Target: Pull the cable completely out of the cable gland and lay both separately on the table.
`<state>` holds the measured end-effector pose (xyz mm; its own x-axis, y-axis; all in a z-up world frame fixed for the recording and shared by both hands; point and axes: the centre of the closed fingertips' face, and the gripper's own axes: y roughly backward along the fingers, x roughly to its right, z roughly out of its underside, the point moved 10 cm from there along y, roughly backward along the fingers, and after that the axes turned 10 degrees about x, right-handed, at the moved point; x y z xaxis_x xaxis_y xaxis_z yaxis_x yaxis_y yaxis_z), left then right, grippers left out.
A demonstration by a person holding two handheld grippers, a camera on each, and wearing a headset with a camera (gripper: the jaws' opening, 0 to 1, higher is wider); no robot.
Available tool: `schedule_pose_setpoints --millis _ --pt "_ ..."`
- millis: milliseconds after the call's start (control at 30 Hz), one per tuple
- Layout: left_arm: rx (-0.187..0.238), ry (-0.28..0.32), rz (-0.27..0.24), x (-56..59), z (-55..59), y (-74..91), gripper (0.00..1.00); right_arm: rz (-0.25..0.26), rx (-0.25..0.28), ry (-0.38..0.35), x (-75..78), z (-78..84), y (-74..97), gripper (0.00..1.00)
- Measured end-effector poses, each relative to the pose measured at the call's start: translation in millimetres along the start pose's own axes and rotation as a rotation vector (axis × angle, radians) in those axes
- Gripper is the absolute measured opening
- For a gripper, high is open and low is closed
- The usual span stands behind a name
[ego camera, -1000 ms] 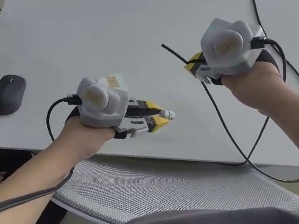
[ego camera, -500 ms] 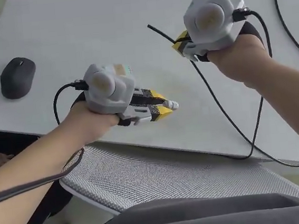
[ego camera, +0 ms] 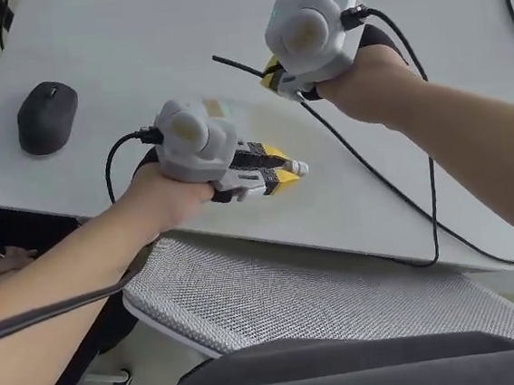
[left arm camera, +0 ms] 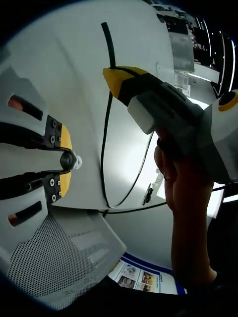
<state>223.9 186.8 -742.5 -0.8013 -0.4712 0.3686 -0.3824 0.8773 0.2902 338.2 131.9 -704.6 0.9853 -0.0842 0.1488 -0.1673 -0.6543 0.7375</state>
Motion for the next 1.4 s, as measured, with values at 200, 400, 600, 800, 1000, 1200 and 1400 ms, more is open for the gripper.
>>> schedule_pose_setpoints --millis 200,400,600,800,1000,1200,1400 --pt "-0.009 0.020 -0.017 -2.9 9.7 0.8 0.15 -0.027 -0.011 0.004 -6.1 5.7 -13.9 0.00" --pt "-0.004 0.032 -0.035 -4.3 12.5 3.1 0.16 -0.050 -0.016 0.006 -9.6 6.8 -21.5 0.00" --pt "-0.018 0.021 -0.045 -6.7 14.4 1.8 0.16 -0.061 -0.023 -0.007 -8.9 9.8 -27.4 0.00" --pt "-0.031 0.014 -0.048 -7.4 16.0 1.2 0.16 -0.063 -0.029 -0.002 -10.9 11.4 -29.8 0.00" --pt "-0.037 0.006 -0.052 -8.7 17.4 1.4 0.16 -0.064 -0.020 -0.013 -11.1 8.5 -30.2 0.00" --pt "-0.043 -0.019 -0.055 -9.7 16.3 1.3 0.16 -0.067 -0.011 -0.012 -10.5 8.3 -31.0 0.00" --pt "-0.052 -0.056 -0.054 -8.4 15.7 0.9 0.16 -0.068 -0.010 -0.007 -10.4 7.9 -31.6 0.01"
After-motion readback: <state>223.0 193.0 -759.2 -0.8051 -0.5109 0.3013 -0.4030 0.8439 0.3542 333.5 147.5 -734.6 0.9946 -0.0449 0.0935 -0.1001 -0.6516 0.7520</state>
